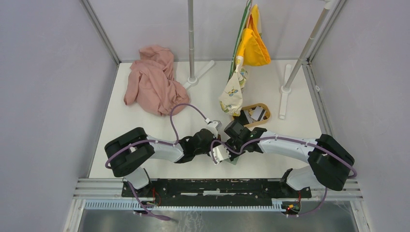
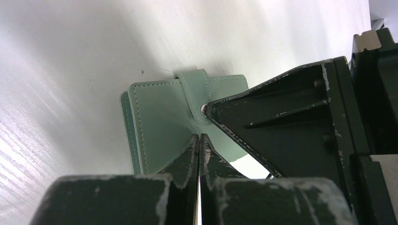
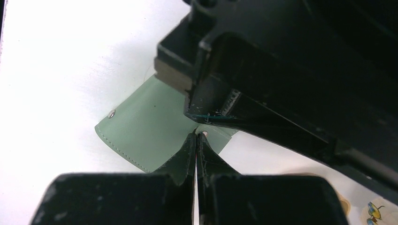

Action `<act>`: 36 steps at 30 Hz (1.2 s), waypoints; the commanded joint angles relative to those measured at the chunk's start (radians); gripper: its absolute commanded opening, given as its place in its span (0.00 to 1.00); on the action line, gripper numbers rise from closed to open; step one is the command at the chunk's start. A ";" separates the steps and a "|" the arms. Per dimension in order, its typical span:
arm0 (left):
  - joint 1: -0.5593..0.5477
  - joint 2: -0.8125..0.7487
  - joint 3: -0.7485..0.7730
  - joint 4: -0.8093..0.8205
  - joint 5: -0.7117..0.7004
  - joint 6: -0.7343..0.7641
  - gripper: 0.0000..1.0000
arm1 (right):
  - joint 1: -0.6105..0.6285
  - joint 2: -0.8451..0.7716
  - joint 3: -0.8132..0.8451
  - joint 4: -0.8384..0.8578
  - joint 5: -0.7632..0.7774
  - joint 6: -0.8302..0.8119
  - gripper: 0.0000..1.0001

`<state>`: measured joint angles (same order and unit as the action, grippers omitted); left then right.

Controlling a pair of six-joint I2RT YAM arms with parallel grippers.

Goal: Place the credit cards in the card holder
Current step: Close the card holder at the center of the board, then reset both arms

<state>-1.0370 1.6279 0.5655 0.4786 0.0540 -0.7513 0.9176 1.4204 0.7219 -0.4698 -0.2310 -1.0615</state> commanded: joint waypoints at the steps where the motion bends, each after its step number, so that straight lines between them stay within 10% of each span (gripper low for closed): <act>1: 0.012 0.000 -0.016 -0.015 -0.003 -0.016 0.02 | 0.042 0.084 -0.093 -0.137 -0.080 -0.017 0.00; 18: 0.016 -0.024 -0.024 0.007 0.006 -0.018 0.02 | 0.052 0.062 -0.160 -0.114 -0.051 -0.045 0.00; 36: 0.016 -0.337 -0.077 -0.124 -0.115 0.071 0.24 | -0.312 -0.324 -0.003 -0.104 -0.240 0.082 0.98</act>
<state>-1.0214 1.3911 0.4999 0.4007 0.0006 -0.7483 0.6716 1.1885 0.6804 -0.5289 -0.3798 -0.9760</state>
